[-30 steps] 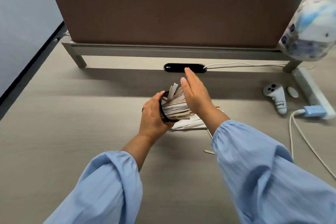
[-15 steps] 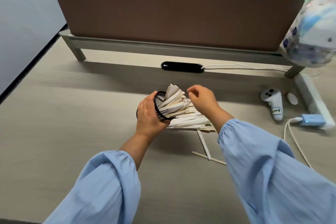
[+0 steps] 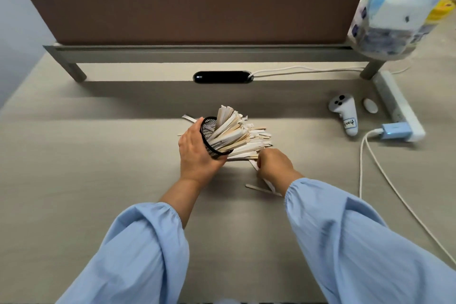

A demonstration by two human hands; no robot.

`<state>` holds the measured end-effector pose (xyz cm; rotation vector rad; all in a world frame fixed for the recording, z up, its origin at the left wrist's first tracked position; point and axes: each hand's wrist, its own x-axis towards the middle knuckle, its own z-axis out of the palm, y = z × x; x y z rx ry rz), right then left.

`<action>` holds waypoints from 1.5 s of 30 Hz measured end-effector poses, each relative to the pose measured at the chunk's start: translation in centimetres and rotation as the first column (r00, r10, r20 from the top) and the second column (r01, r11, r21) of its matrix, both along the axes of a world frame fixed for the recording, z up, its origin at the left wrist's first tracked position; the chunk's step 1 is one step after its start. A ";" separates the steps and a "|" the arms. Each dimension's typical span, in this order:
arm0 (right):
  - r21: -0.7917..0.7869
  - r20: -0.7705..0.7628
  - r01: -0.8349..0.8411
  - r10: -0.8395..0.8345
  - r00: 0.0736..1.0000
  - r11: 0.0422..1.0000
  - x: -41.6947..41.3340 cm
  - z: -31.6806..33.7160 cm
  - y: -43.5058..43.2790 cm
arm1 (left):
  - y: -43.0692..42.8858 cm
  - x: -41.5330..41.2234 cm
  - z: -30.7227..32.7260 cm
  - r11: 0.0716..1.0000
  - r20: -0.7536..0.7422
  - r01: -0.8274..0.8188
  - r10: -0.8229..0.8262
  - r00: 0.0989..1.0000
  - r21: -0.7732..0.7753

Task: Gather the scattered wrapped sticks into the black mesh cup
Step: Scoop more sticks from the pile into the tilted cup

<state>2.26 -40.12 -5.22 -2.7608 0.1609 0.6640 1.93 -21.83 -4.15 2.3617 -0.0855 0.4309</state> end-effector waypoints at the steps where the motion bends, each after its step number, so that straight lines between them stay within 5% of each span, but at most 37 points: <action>1: -0.018 -0.008 -0.007 0.007 1.000 1.000 -0.2 0.1 -0.3 | -0.1 -0.2 0.0 1.000 0.002 0.005 -0.005 1.000 0.006; 6: -0.107 -0.088 -0.019 0.010 0.996 0.994 -1.3 0.4 -2.5 | -1.0 -0.6 0.0 1.000 0.004 0.018 -0.018 1.000 0.008; 14: 0.010 -0.012 -0.015 0.015 1.000 1.000 -2.2 0.0 -1.8 | -2.2 -1.1 0.0 0.998 0.033 0.067 -0.068 0.997 0.008; 45: 0.024 0.012 -0.066 0.066 0.998 0.998 -1.8 -0.8 -1.1 | -0.7 -1.3 -0.2 0.999 -0.049 0.003 0.000 0.999 0.051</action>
